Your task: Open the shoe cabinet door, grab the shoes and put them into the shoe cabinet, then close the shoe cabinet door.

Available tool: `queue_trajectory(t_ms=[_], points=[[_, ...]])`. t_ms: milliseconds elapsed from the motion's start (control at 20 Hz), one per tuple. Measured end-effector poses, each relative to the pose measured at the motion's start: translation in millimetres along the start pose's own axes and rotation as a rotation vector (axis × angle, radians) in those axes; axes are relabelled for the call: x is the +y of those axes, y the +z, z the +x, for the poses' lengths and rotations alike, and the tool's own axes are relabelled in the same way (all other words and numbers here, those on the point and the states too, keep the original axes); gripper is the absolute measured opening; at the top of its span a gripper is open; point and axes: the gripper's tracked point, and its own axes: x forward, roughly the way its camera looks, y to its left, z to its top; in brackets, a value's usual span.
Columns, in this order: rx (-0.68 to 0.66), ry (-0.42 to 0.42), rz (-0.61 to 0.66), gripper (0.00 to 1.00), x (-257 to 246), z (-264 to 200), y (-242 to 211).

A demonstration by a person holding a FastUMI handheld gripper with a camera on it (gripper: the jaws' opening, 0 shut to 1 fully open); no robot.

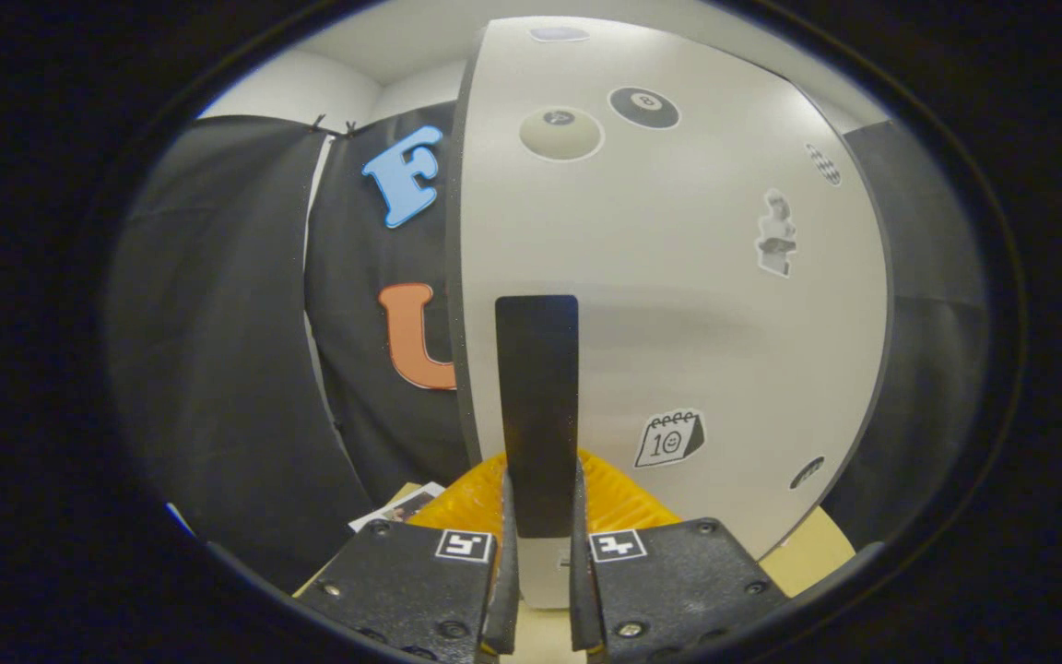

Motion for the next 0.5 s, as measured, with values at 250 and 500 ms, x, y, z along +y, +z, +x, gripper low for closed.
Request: queue_trajectory(t_ms=[250, 500], points=[[0.003, 0.055, -0.019, 0.23, -12, -50, -8], [0.008, 0.088, -0.035, 0.22, -33, -110, -15]])
